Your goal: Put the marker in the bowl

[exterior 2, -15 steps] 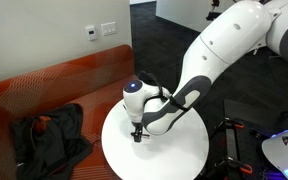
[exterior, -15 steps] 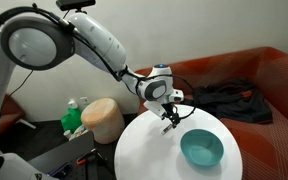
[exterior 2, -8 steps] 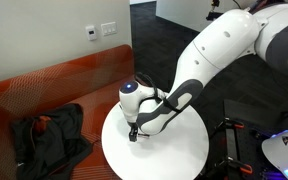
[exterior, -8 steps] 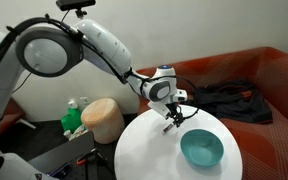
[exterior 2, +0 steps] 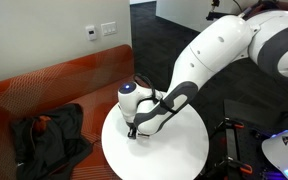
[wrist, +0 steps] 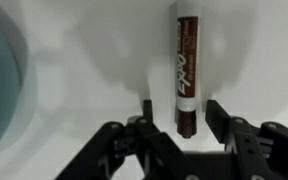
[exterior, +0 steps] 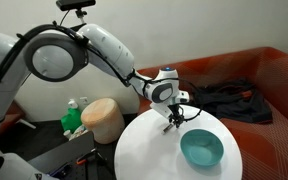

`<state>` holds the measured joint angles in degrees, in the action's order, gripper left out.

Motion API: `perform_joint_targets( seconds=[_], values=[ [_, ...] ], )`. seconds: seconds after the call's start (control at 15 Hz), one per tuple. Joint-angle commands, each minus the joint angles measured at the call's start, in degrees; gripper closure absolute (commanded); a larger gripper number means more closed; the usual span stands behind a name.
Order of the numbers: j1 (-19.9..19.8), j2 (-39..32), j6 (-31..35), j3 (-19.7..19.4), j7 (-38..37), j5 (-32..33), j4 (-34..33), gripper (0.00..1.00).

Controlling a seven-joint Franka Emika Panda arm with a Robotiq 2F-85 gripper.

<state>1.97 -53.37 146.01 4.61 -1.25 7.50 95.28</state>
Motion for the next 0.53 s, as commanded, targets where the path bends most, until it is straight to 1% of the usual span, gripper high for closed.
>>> perform_joint_targets(
  seconds=[0.0,0.07,0.13,0.33,0.4,0.47],
  values=[
    [0.1,-1.1,-2.5,-0.3,2.5,-1.8,-2.5,0.48],
    [0.1,-1.2,-2.7,-0.3,2.5,-1.8,-2.6,0.59],
    [0.1,-1.3,-2.8,-0.3,2.5,-1.8,-2.8,0.75],
    [0.3,-0.9,-2.8,-0.4,2.4,-1.7,-2.6,0.99],
    [0.4,-0.4,-2.8,-0.4,2.1,-1.8,-2.2,1.0],
    [0.2,0.5,-2.9,0.0,2.4,-2.0,-1.4,0.95]
  ],
)
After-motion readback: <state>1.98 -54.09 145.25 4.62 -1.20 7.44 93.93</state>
